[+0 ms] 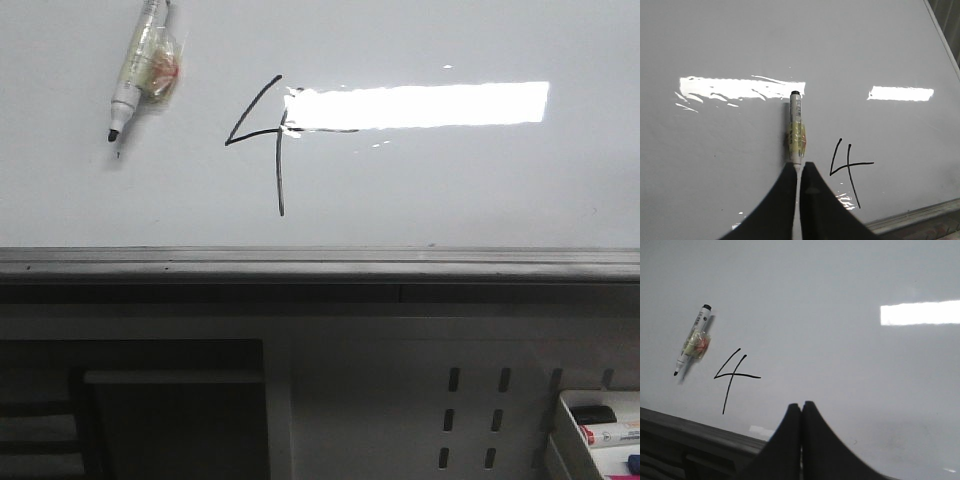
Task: Write number 4 on whiteboard
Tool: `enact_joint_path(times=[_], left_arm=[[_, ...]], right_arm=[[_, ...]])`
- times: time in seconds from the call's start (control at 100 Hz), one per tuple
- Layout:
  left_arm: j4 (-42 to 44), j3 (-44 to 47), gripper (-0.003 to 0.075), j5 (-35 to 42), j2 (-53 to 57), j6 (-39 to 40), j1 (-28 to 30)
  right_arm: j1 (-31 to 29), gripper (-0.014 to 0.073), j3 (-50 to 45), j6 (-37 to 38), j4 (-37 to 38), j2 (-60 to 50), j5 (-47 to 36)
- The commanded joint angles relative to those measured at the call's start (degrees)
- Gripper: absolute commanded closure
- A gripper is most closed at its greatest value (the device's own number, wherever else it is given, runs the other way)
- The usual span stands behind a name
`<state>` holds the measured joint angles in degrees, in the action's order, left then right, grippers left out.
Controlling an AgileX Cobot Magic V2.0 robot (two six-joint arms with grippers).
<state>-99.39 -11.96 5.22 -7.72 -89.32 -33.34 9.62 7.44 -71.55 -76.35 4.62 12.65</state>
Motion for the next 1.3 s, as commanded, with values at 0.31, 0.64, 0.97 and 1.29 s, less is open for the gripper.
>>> enact_joint_path(times=[0.31,0.64,0.97,1.29], left_arm=[[0.03,-1.46,0.0741,-0.92,-0.62,0.0,-0.02],[59.21,1.79,0.0741,5.11,-0.62,50.98,4.51],[94.93,7.92,0.0741,0.8,4.67,86.26,20.79],[95.36,13.47,0.0741,-1.68,9.81,87.0,26.23]], right_arm=[[-0.29,0.0659,1.42,-0.72,-1.2,0.53,-1.42],[-0.29,0.0659,1.42,-0.72,-1.2,0.53,-1.42],[-0.29,0.0659,1.42,-0.72,-1.2,0.53,-1.42],[-0.29,0.0659,1.42,-0.72,-1.2,0.53,-1.52]])
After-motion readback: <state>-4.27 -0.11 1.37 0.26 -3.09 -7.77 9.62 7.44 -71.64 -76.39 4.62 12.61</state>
